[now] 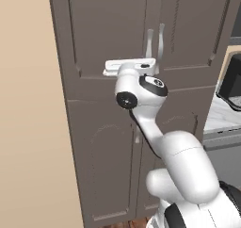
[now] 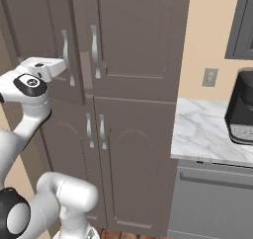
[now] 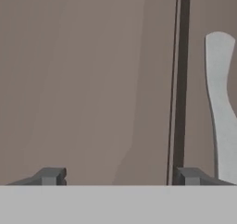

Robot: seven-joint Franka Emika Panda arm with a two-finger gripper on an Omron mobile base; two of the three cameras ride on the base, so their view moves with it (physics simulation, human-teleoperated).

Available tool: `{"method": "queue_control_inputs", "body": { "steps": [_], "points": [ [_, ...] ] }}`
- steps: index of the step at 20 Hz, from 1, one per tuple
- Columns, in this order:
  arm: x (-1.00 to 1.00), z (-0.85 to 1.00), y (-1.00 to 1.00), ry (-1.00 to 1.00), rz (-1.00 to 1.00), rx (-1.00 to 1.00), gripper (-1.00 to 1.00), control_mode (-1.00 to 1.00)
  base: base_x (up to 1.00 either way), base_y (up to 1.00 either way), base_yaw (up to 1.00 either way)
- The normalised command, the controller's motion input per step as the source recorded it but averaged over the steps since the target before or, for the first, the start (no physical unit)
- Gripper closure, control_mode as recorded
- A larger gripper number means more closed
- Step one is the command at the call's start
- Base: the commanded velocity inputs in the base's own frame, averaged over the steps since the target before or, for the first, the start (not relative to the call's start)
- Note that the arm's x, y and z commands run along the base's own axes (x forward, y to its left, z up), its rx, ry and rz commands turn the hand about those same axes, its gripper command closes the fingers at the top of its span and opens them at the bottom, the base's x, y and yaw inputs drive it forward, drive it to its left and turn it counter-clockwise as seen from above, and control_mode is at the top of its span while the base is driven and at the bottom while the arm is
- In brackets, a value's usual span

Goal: Pick up the sponge and sponge from the sink, and place them back in the cabinet, and close the cabinet doors.

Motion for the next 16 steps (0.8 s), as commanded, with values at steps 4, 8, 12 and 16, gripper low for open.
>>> {"method": "queue_control_inputs", "body": {
  "steps": [4, 8, 12, 16],
  "points": [
    [0.41, -0.12, -0.09, 0.00, 0.05, 0.00, -1.00, -1.00, 0.00, 0.00, 0.00],
    [0.44, -0.08, -0.09, 0.00, 0.04, 0.00, -1.00, -1.00, 0.00, 0.00, 0.00],
    [0.40, -0.05, -0.09, 0.00, 0.04, 0.00, -1.00, -1.00, 0.00, 0.00, 0.00],
    [0.29, 0.00, -0.01, 0.01, 0.03, 0.00, -1.00, -1.00, 0.00, 0.00, 0.00]
  ]
}}
